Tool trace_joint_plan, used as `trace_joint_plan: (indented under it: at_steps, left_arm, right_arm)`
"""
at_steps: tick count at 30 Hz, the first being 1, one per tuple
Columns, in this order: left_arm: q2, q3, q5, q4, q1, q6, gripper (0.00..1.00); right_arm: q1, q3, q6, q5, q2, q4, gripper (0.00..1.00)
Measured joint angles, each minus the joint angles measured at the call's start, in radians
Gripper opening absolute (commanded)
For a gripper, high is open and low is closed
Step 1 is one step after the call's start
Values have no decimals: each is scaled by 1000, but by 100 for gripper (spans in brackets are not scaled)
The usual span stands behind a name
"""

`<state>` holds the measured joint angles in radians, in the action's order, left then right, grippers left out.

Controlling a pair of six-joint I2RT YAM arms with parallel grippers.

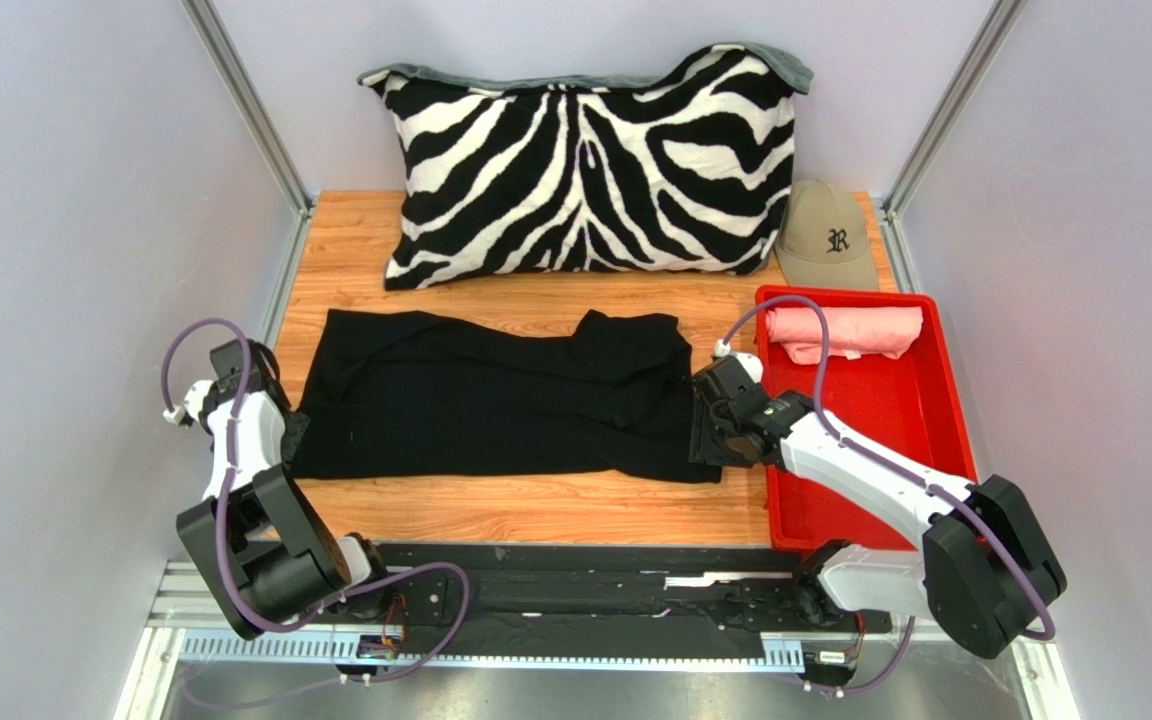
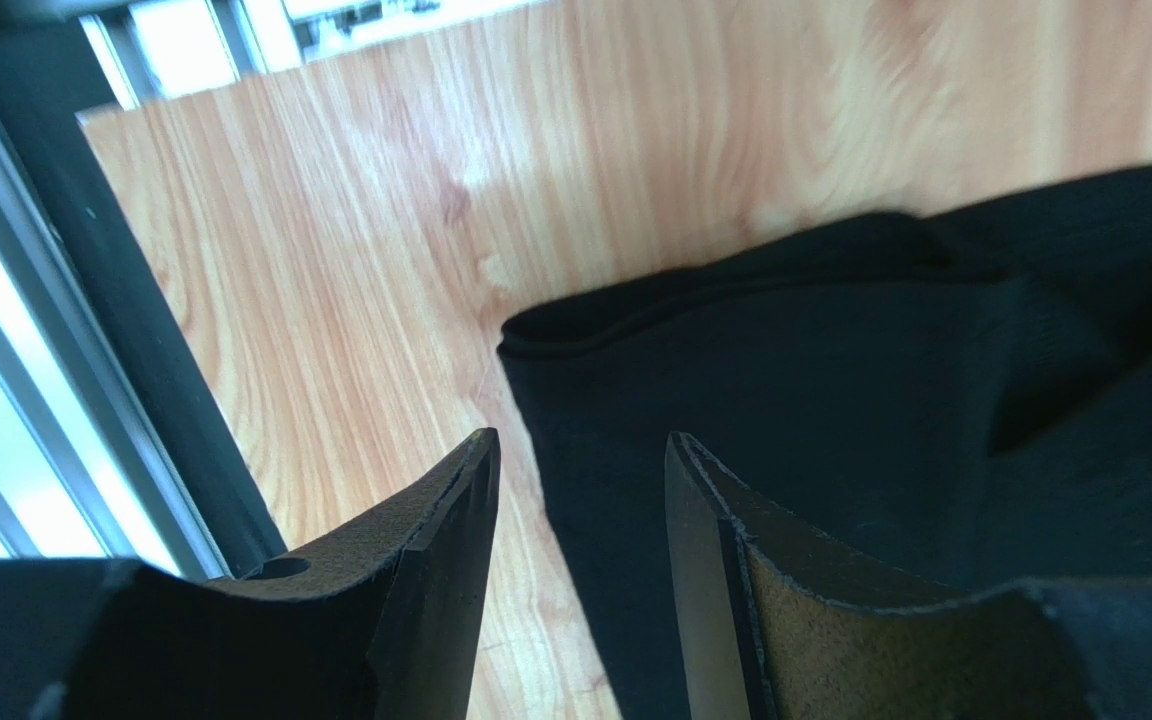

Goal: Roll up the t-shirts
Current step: Fold the T-shirt at the center of the board.

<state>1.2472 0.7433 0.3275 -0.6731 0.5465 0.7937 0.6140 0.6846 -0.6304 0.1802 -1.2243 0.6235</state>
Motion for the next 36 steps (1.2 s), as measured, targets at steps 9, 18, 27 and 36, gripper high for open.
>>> trace_joint_plan:
  at_steps: [9,18,27,36]
  left_arm:
    - [21,-62,-61,37,29,0,51]
    - [82,-62,-64,77,45,0,46]
    - [117,-62,-59,98,45,-7,21]
    - [159,-30,-50,108,45,-19,0]
  right_arm:
    - [0,0,10,0,-14,-1,45]
    - [0,0,17,-8,-18,-14,47]
    - [0,0,19,-34,-19,-26,47]
    - [0,1,26,-71,-54,-59,45]
